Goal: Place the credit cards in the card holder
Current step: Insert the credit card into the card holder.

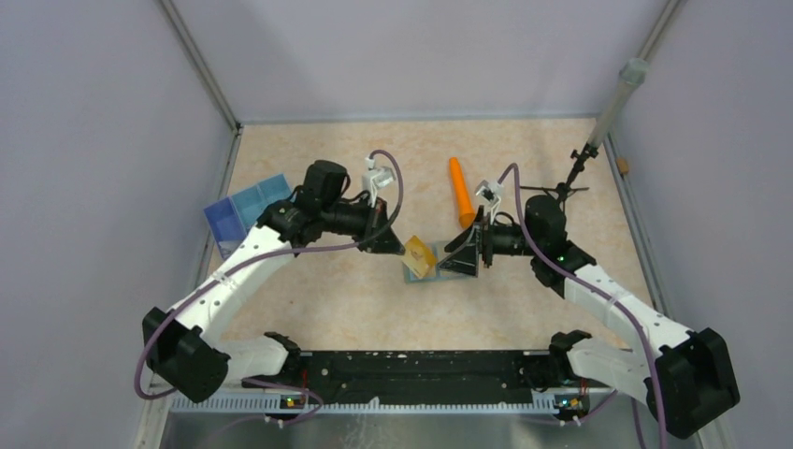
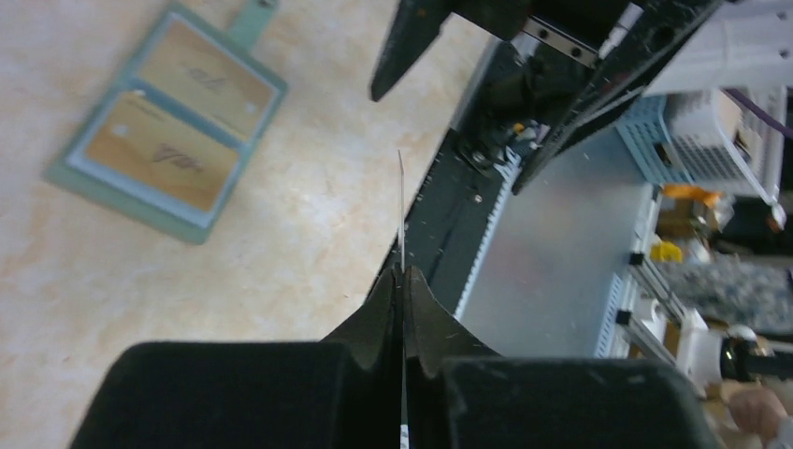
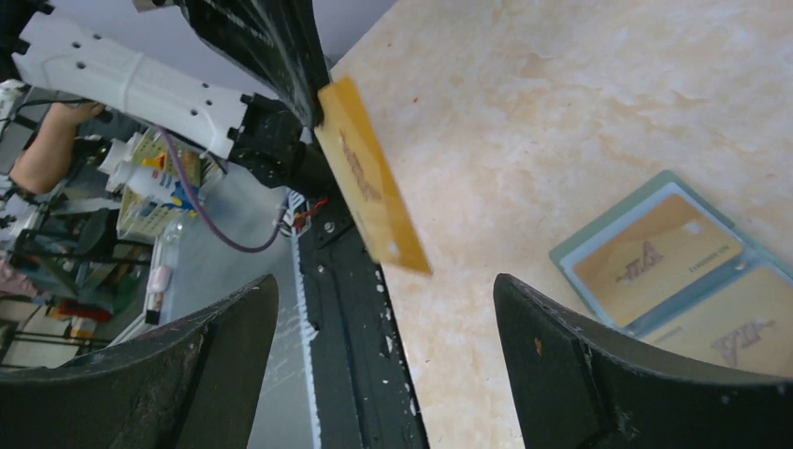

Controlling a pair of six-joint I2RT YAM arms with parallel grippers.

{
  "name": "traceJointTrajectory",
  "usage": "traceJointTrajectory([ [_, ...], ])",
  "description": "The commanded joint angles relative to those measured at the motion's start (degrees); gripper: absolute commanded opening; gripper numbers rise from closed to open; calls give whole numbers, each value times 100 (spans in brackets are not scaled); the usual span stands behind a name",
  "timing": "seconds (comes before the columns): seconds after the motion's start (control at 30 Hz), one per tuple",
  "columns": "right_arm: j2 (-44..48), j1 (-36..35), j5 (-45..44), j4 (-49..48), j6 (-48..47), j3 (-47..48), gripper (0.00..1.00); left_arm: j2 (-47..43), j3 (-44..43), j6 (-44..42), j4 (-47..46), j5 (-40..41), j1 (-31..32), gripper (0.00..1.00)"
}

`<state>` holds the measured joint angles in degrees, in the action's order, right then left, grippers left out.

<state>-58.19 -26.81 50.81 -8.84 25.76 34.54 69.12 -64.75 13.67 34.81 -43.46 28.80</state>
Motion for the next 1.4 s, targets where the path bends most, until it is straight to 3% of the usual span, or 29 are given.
traceJointTrajectory([
  [0.0,-120,0,730,-522,149,14,83,130,77,69,-523,-1142,412,0],
  [0.13,-212,-204,904,-539,142,17,74,131,118,185,-686,-1073,580,0],
  [0.2,-255,-334,945,-521,108,34,62,95,168,297,-889,-1005,584,0],
  [0.37,-316,-501,940,-609,142,13,14,-99,433,697,-1463,-636,583,0],
  [0.43,-278,-501,860,-885,359,-90,0,-223,729,1111,-2054,-447,584,1],
  [0.57,-51,-501,298,-1874,1062,-499,0,-396,1420,2078,-3373,-157,595,59],
  [0.63,101,-502,-16,-2537,1401,-757,0,-493,1824,2634,-4425,-56,624,70],
  [0.73,215,-501,-295,-3168,1787,-989,0,-548,2365,3295,-5494,148,732,73],
  [0.77,240,-501,-343,-3321,1871,-1049,0,-538,2484,3464,-5770,213,766,71],
  [0.9,216,-501,-343,-3710,2086,-1144,0,-413,2862,4070,-6739,359,900,49],
  [1.1,133,-501,-290,-3798,2174,-1194,0,-124,3147,4635,-7689,333,1057,39],
  [1.13,133,-501,-300,-3763,2163,-1189,0,-73,3156,4662,-7731,332,1102,35],
  [1.2,152,-498,-362,-3526,2047,-1141,0,-9,3198,4679,-7768,407,1140,15],
  [1.27,238,-452,-627,-2619,1734,-1023,28,-6,3190,4511,-7475,639,1137,0],
  [1.37,441,-224,-1534,-976,1147,-754,59,-21,2956,3952,-6066,1270,1138,0],
])
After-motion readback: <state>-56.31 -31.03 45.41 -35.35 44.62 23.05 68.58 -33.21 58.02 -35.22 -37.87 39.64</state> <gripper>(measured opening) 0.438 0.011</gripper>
